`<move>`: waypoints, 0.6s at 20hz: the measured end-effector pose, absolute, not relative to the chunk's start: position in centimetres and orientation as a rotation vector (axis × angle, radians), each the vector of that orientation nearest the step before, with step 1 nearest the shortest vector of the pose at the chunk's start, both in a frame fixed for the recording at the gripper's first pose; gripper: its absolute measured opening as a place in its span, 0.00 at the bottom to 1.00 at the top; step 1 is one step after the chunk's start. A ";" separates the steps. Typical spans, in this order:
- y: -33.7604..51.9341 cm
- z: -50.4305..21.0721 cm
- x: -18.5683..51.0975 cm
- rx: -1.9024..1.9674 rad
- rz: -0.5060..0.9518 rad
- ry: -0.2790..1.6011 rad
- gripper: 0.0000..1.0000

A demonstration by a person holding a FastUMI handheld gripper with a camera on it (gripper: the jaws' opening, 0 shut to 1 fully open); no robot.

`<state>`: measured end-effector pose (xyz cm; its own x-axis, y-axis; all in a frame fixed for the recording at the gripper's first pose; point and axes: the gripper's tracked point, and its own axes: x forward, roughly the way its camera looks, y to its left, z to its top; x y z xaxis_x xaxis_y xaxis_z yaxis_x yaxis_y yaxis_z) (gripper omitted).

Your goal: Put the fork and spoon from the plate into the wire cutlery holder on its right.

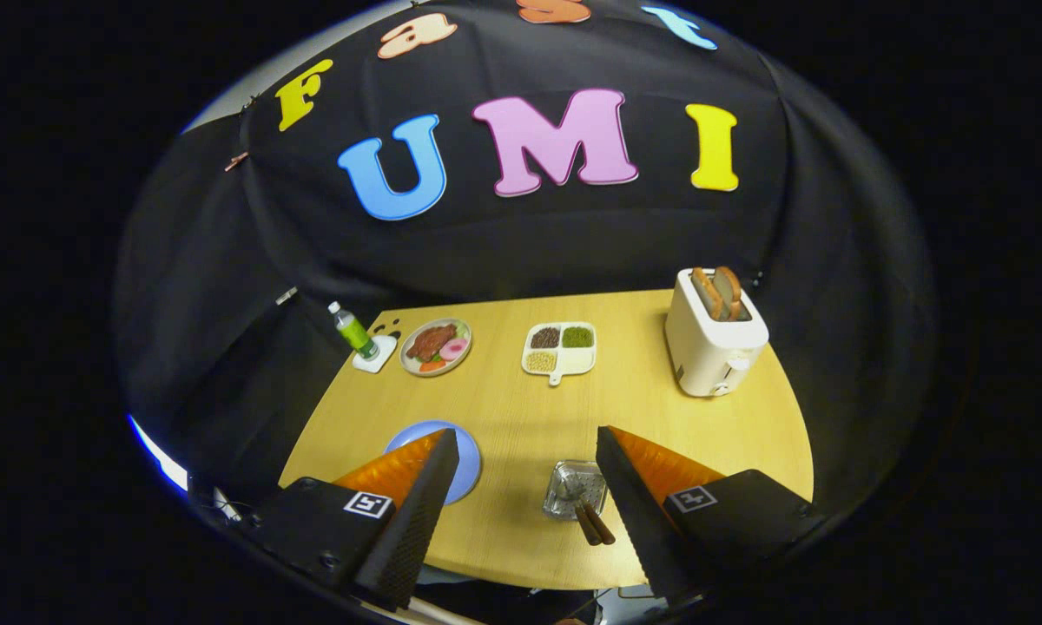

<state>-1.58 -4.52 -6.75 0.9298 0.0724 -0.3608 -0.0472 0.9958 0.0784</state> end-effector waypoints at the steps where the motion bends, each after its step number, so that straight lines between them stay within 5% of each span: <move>1: -5.0 -6.0 -1.8 0.064 0.038 0.336 0.99; 12: -9.0 7.8 -3.8 -0.130 -0.210 -0.173 0.99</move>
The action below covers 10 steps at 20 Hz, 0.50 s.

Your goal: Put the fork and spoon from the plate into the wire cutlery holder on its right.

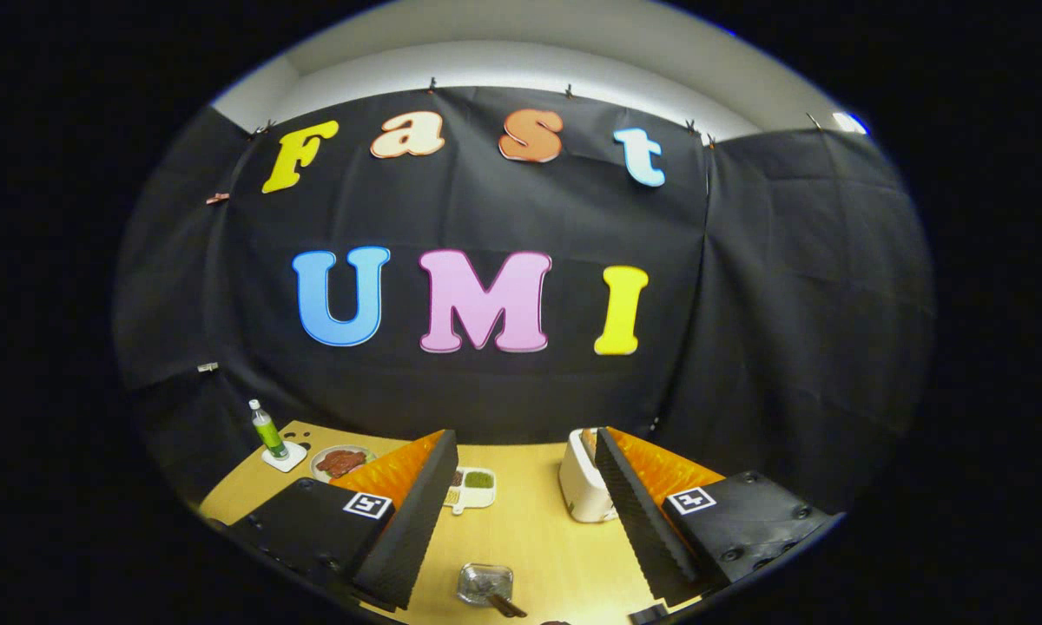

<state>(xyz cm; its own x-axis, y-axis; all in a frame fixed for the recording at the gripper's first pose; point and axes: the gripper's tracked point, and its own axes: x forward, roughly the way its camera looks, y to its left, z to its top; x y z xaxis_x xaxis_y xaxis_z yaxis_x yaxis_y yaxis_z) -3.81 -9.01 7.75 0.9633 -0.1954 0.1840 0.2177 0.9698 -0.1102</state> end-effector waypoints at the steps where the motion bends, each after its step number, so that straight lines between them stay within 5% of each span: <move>1: -8.5 8.2 -3.8 -0.132 -0.196 -0.184 0.99; 10: -7.3 7.1 -3.0 -0.056 -0.107 -0.145 0.98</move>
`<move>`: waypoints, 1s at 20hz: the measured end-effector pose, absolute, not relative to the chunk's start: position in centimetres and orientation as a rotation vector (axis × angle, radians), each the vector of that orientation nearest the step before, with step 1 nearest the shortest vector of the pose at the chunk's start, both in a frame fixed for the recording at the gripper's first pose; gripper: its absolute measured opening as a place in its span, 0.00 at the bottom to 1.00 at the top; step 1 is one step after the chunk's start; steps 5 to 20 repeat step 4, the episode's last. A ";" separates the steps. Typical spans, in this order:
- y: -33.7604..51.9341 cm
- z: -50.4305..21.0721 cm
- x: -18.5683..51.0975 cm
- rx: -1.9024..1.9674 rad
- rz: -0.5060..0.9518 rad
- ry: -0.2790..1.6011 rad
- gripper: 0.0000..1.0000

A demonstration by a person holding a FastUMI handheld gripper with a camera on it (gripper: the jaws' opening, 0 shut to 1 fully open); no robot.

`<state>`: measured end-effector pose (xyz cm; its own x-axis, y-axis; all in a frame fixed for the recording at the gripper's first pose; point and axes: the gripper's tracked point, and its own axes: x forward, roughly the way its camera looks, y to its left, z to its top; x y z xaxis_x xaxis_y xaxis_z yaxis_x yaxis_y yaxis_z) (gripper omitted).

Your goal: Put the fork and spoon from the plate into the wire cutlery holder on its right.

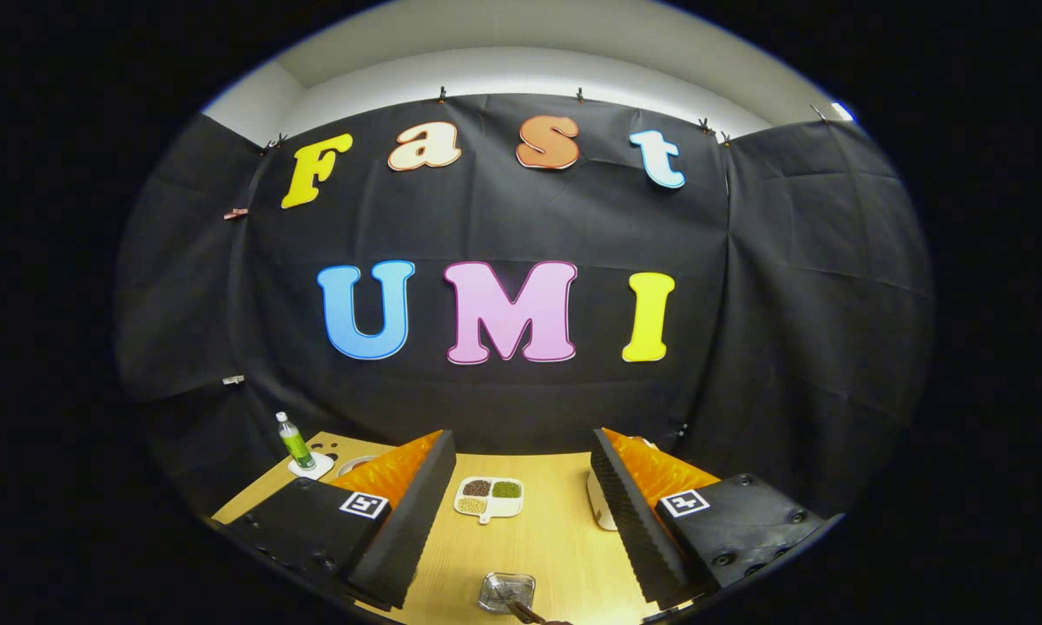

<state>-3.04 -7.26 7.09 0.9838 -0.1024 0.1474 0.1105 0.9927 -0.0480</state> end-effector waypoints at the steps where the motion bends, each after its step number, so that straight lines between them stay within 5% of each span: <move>1: -7.2 6.9 -2.9 -0.049 -0.102 -0.137 0.97; 20: -7.3 6.3 -2.7 -0.032 -0.091 -0.115 0.97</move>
